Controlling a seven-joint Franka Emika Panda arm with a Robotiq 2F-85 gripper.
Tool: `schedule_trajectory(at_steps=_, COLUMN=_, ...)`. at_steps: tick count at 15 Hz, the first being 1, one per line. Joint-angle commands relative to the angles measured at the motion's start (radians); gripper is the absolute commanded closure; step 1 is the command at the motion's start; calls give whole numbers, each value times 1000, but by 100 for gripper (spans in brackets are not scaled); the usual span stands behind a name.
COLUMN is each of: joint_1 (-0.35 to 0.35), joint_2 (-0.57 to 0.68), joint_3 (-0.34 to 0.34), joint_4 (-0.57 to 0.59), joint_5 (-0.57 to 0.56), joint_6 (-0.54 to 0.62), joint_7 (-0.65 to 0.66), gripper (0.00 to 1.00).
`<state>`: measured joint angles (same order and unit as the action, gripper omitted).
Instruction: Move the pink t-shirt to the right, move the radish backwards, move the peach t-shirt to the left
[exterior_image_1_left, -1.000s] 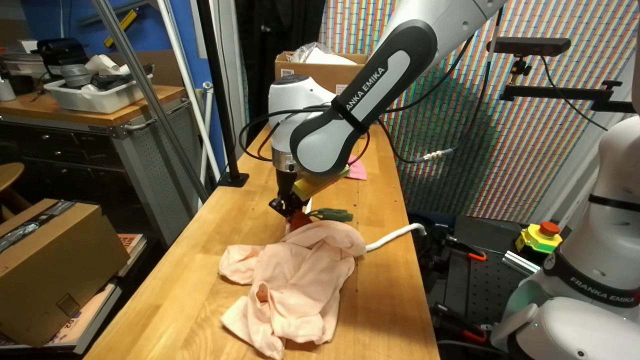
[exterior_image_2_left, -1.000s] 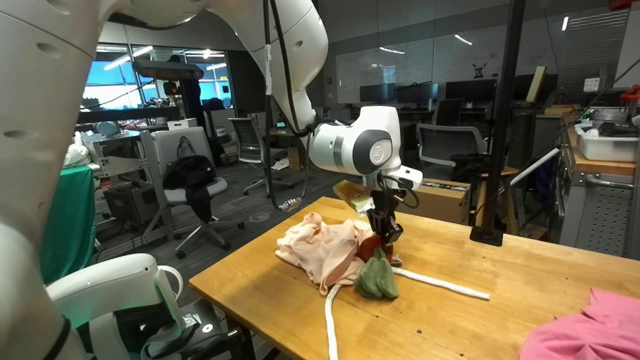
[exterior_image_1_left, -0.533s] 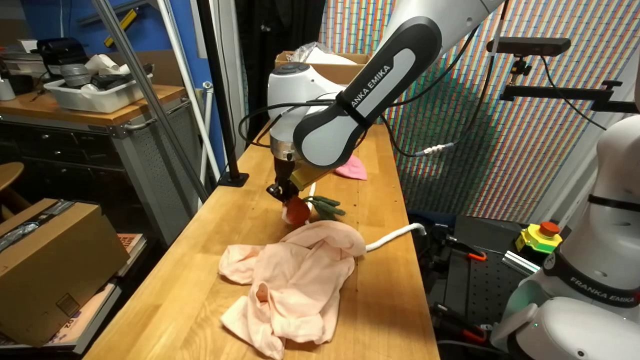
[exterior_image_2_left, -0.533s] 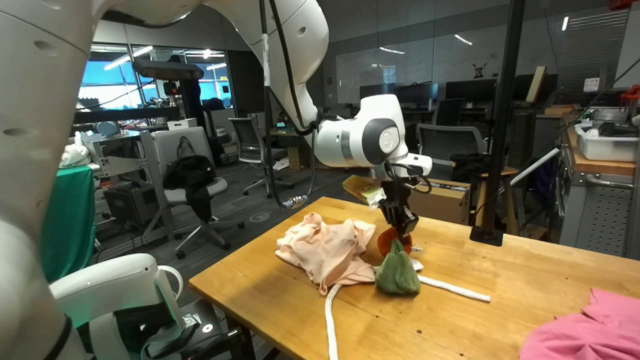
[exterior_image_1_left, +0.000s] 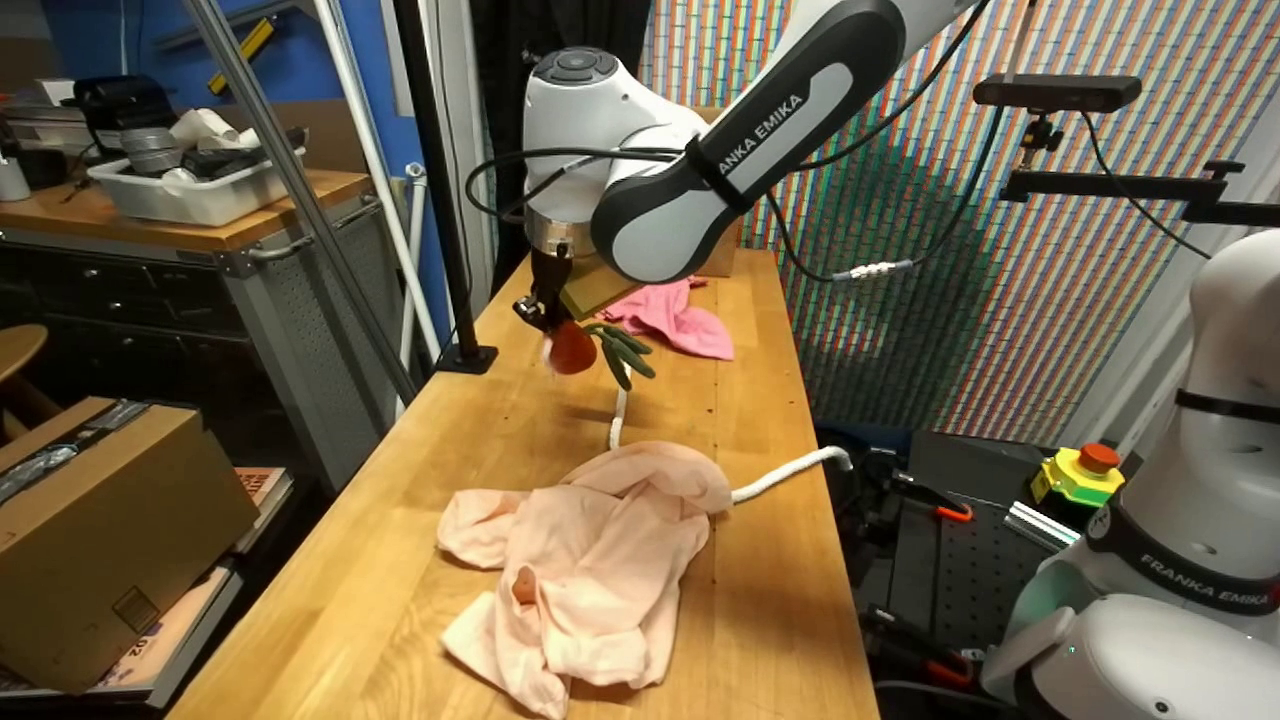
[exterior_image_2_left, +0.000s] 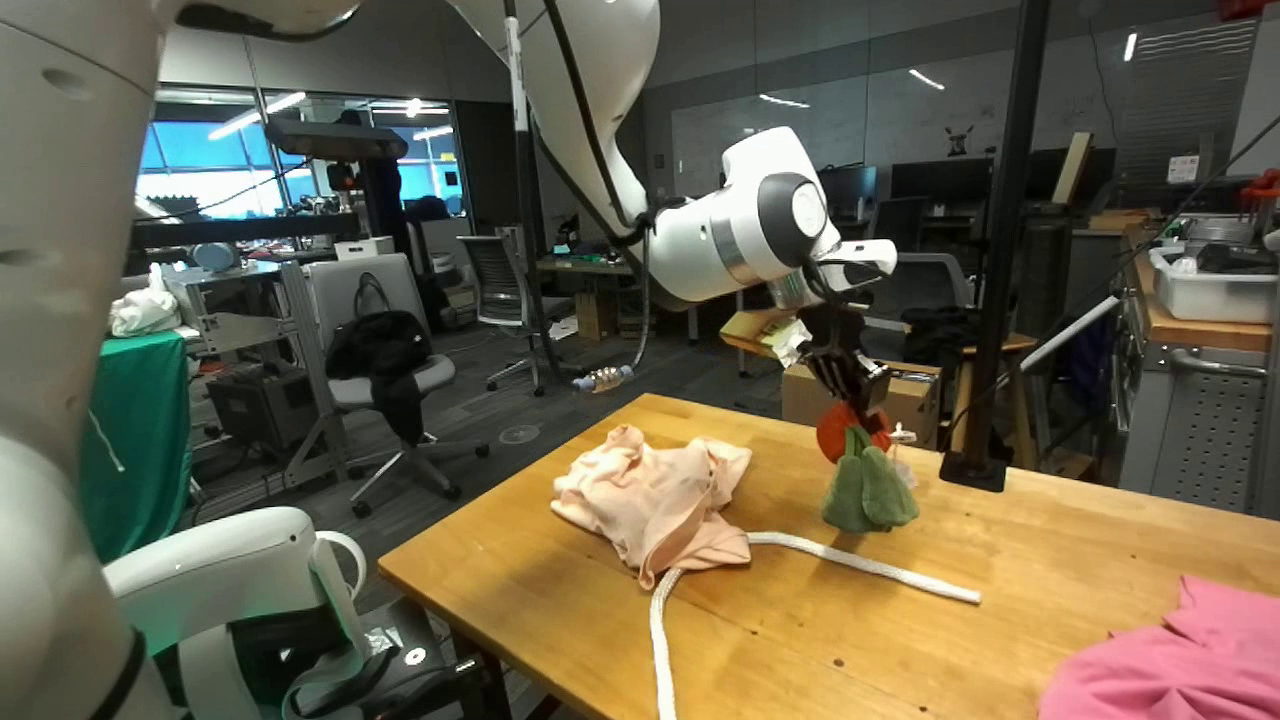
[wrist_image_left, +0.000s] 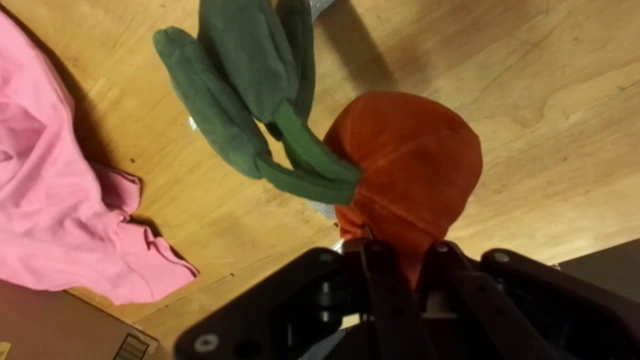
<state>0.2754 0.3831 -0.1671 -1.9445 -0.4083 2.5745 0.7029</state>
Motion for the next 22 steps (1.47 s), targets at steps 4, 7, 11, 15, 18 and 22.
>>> schedule_trajectory(at_steps=4, joint_1=-6, joint_2=55, joint_3=-24, joint_4=122, joint_5=-63, joint_6=42, joint_7=104, gripper=94)
schedule_trajectory(at_steps=7, joint_1=-19, joint_2=93, joint_3=-23, joint_4=170, joint_5=-39, joint_6=71, joint_7=111, gripper=94)
schedule_trajectory(at_steps=11, joint_1=-47, joint_2=146, joint_3=-9, joint_4=222, joint_5=39, joint_6=122, joint_7=106, gripper=94)
schedule_trajectory(at_steps=15, joint_1=-53, joint_2=198, joint_3=-14, joint_4=264, joint_5=114, joint_6=156, joint_7=98, gripper=93)
schedule_trajectory(at_steps=18, joint_1=-49, joint_2=226, joint_3=-20, joint_4=284, joint_5=147, joint_6=157, joint_7=91, gripper=92)
schedule_trajectory(at_steps=22, joint_1=-39, joint_2=238, joint_3=-30, joint_4=291, joint_5=148, joint_6=138, joint_7=78, gripper=51)
